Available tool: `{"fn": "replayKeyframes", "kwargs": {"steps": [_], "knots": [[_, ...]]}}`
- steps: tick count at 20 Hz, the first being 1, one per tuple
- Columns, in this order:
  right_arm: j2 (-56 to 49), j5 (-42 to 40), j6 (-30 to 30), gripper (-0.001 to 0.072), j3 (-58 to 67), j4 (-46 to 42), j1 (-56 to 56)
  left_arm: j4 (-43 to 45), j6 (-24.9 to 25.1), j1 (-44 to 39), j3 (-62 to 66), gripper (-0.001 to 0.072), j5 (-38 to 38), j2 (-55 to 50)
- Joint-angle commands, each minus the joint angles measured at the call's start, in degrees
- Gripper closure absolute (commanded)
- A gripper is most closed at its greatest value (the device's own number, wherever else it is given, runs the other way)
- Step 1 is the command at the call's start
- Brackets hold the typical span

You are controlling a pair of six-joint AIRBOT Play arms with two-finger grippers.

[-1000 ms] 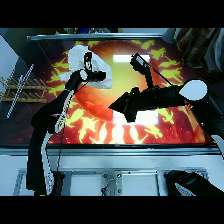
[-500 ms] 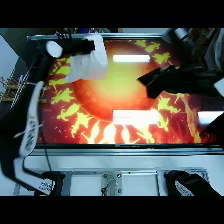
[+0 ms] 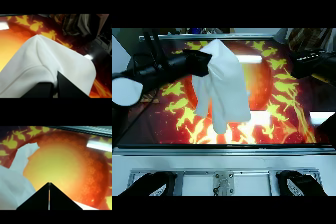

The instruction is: Fold the clothes and pants, and hang the long-sleeved shirts on hangers.

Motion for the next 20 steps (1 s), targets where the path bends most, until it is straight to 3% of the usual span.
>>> {"fn": "replayKeyframes", "kwargs": {"steps": [1,3,4,5,6,7,10,15,17,20], "knots": [[0.37,0.79,1.25,0.0678,0.07,-0.79,-0.24,0.02,-4.68,-6.34,-6.75,0.0693,5.51,-0.04],[0.37,0.76,1.22,0.0678,0.07,-0.81,-0.26,0.07,-4.52,-10.10,-6.82,0.0691,4.98,-4.81],[0.37,0.76,1.22,0.0678,0.07,-0.81,-0.26,0.04,-4.52,-11.02,-6.71,0.0562,5.07,-7.04],[0.37,0.76,1.22,0.0678,0.07,-0.83,-0.28,0.02,-4.59,-11.06,-5.99,0.0130,4.63,-9.31],[0.37,0.76,1.22,0.0678,0.07,-0.83,-0.28,-0.02,-4.66,-9.68,-4.55,0.0007,2.89,-10.86],[0.37,0.79,1.22,0.0678,0.07,-0.81,-0.28,-0.02,-4.66,-6.95,-2.62,0.0044,-0.26,-11.89],[0.39,0.79,1.25,0.0678,0.07,-0.79,-0.28,-0.04,-5.75,6.16,-2.54,0.0044,-7.54,-11.08],[0.37,0.81,2.78,0.0678,0.07,-0.76,-0.24,-1.79,-6.78,27.45,-22.01,0.0044,-12.59,-8.52],[0.35,0.81,2.78,0.0678,0.04,-0.76,-0.24,-6.88,-6.29,31.36,-28.87,0.0044,-11.19,-10.51],[0.37,0.83,4.04,0.0678,0.04,-0.72,-0.20,-15.06,-0.50,31.52,-32.41,0.0045,-10.49,-17.14]]}}
